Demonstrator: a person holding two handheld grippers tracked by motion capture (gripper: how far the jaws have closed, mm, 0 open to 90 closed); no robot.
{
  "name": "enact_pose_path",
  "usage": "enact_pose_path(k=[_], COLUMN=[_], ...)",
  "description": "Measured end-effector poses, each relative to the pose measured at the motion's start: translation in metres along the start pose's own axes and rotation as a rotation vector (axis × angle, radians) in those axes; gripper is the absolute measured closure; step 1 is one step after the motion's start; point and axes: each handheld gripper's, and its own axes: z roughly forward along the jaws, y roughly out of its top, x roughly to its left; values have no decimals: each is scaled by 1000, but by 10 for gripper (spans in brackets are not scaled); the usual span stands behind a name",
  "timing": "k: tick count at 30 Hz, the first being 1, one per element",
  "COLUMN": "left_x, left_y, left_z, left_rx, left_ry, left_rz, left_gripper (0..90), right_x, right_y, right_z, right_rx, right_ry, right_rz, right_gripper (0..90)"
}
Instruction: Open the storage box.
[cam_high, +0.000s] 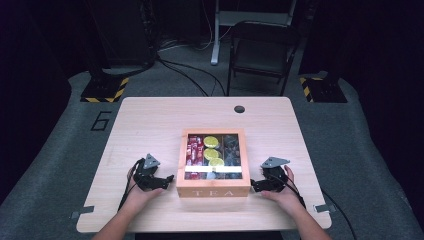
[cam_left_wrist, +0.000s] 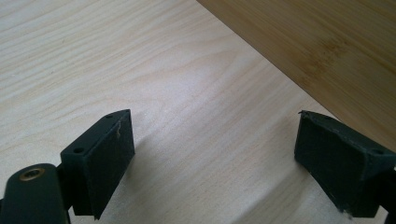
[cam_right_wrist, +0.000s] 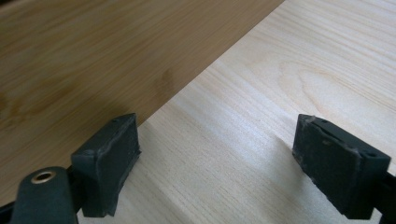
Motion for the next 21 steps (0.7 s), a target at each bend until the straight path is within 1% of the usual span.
enact_pose_path(k=[1,3,4,5,7,8,10,11,15,16,18,19,20,21], left_x=[-1,-1,-1,0,0,-1,-1,-2,-2,-2,-2,-2,-2,-2], left_y=[0,0,0,0,0,0,-1,-1,-1,-1,-1,-1,-1,-1], left_z=[1,1,1,0,0,0,-1,-1,-1,-1,-1,-2,-2,-2], left_rx=[-8,-6,-6,2,0,-4,3,-7,-1,-3,-1,0,-1,-2], left_ry=[6,5,8,1,1,3,-1,2,-1,1,5,8,8,8], left_rz=[-5,-8,-4,0,0,-7,-8,-9,-9,-9,-6,-6,-8,-10], left_gripper=[121,121,121,122,123,124,127,127,126,127,128,129,130,131], right_x=[-1,0,0,0,1,1,0,0,0,1,0,-1,-1,-3], right_y=[0,-1,0,-1,0,-1,0,0,-1,0,0,0,0,0], right_z=[0,0,-1,0,0,0,0,-1,-1,-1,-3,-3,-3,-4], right_rx=[7,-5,1,-3,-6,-7,-4,1,0,1,5,4,-10,4], right_ry=[0,-4,-2,-4,-5,-5,-6,0,-3,-3,-5,-5,-12,-1], right_rz=[-11,-4,-4,0,11,13,13,10,10,11,18,9,21,10], right_gripper=[142,142,142,143,145,145,146,146,150,165,226,239,253,266])
